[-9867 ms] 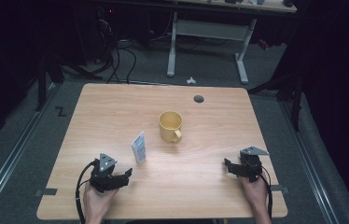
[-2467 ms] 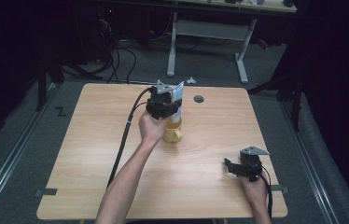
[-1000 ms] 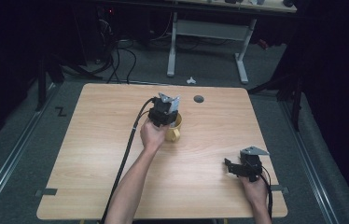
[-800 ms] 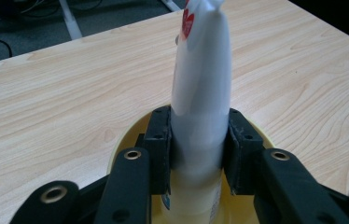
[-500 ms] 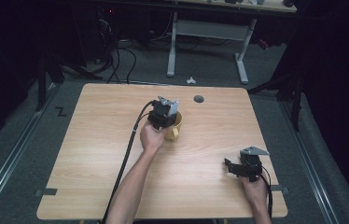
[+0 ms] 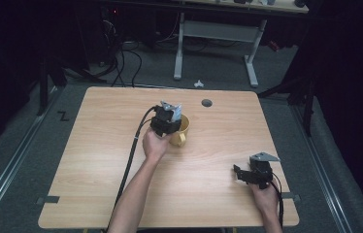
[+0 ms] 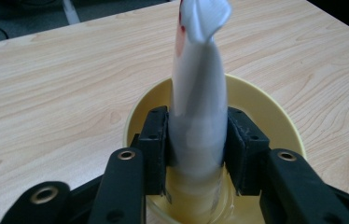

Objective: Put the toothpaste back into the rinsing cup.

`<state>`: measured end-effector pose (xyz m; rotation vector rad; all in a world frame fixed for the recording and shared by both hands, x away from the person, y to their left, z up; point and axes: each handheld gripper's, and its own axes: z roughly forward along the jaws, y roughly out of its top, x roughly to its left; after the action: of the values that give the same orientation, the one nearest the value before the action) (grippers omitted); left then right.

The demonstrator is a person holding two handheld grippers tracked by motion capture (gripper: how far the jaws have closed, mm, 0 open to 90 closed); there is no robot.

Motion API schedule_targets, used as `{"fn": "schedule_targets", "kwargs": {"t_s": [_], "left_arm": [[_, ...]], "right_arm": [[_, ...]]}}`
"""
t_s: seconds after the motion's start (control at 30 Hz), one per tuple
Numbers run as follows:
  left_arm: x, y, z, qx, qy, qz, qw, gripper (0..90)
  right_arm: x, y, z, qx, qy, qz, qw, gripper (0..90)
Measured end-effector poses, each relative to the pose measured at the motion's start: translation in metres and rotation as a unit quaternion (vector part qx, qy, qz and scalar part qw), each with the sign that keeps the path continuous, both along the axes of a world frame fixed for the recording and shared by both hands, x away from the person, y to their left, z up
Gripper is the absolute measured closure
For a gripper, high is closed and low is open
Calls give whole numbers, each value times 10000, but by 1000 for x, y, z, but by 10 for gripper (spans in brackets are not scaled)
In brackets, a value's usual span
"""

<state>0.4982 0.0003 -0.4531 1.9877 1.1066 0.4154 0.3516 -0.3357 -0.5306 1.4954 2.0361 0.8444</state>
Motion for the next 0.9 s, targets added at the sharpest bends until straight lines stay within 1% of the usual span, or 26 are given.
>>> {"fn": "schedule_targets", "kwargs": {"t_s": [0.1,0.2,0.27,0.3,0.37,0.43,0.47,0.53,0.57,0.6,0.63,0.67,0.7,0.73,0.77,0.9], "left_arm": [[-2,1,2,23,-44,-2,10000,595],[-5,0,6,227,-142,-94,9996,569],[-5,1,6,182,-121,-103,9997,551],[-5,0,7,137,-111,-96,9998,517],[-6,0,7,136,-115,-109,9998,486],[-8,0,7,129,-143,-119,9997,461],[-9,0,8,133,-195,-116,9997,441],[-14,1,13,107,-250,-146,9995,411],[-14,1,13,107,-250,-146,9995,400],[-19,3,17,115,-302,-182,9993,389],[-19,3,17,115,-302,-182,9993,382],[-23,5,19,149,-309,-215,9992,372],[-23,5,19,149,-309,-215,9992,364],[-25,7,19,206,-326,-200,9991,359],[-25,7,19,217,-315,-184,9991,355],[-25,9,17,154,-255,-185,9994,339]], "right_arm": [[0,0,0,-5,-4,11,10000,237],[0,0,0,-1,-1,5,10000,237],[0,0,0,-5,-4,10,10000,237],[0,0,0,-1,0,7,10000,237],[0,0,0,0,1,7,10000,236],[0,0,0,-3,-1,13,10000,237],[0,0,0,-3,-1,14,10000,237],[0,0,0,-5,-4,16,10000,237],[0,0,0,-5,-4,16,10000,237],[0,0,0,1,0,5,10000,236],[0,0,0,1,0,5,10000,236],[0,0,0,-2,-5,10,10000,237],[0,0,0,-1,-5,12,10000,237],[0,0,0,-5,-4,11,10000,237],[0,0,0,-4,-3,15,10000,237],[0,0,0,-3,0,23,10000,237]]}}
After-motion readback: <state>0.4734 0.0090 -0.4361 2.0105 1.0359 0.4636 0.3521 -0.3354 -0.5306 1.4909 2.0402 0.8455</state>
